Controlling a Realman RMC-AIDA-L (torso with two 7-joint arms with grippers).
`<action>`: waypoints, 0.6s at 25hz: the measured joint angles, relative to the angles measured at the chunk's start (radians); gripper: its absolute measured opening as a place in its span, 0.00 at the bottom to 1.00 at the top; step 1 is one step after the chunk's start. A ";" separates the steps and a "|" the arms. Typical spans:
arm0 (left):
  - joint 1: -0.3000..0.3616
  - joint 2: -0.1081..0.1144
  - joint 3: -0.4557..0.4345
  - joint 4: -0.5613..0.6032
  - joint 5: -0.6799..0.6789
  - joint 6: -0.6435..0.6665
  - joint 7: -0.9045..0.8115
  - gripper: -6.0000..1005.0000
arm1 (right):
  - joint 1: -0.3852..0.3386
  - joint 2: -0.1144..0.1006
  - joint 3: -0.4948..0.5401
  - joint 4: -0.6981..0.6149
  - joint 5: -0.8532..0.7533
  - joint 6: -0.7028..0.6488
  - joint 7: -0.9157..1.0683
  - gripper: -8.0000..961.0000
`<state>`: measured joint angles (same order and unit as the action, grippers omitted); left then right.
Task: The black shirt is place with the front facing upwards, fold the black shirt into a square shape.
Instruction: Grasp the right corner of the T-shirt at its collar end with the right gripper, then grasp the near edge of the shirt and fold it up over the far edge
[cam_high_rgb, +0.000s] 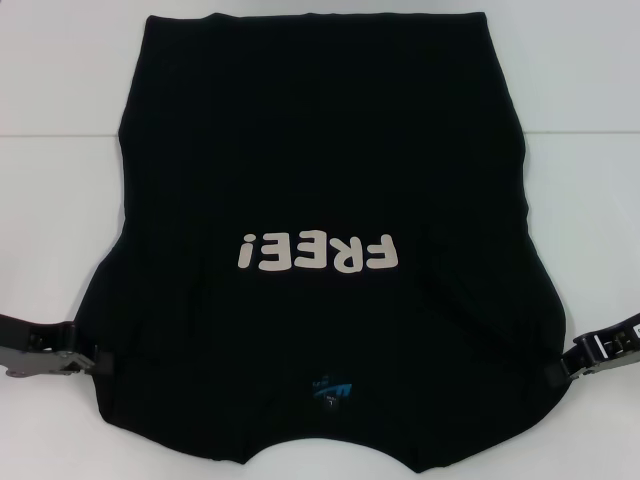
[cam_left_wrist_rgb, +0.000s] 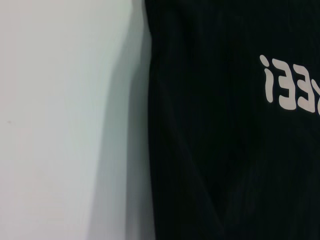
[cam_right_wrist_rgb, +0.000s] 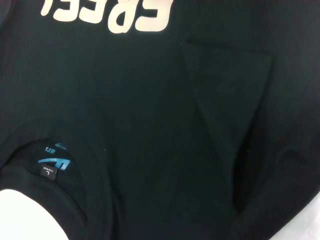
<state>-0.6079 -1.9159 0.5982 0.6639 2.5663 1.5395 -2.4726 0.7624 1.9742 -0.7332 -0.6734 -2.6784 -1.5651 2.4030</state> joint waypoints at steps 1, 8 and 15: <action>-0.001 0.000 0.000 -0.002 0.000 0.002 0.002 0.03 | 0.000 0.000 0.000 0.000 0.000 -0.002 -0.002 0.16; -0.020 0.013 -0.005 -0.049 0.000 0.074 0.041 0.03 | -0.001 -0.024 0.000 -0.001 0.000 -0.056 -0.047 0.08; -0.030 0.022 -0.003 -0.091 0.003 0.233 0.097 0.03 | -0.025 -0.059 -0.001 -0.003 -0.027 -0.207 -0.163 0.09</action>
<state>-0.6379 -1.8944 0.5954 0.5727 2.5696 1.7723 -2.3759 0.7375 1.9150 -0.7342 -0.6762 -2.7057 -1.7718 2.2401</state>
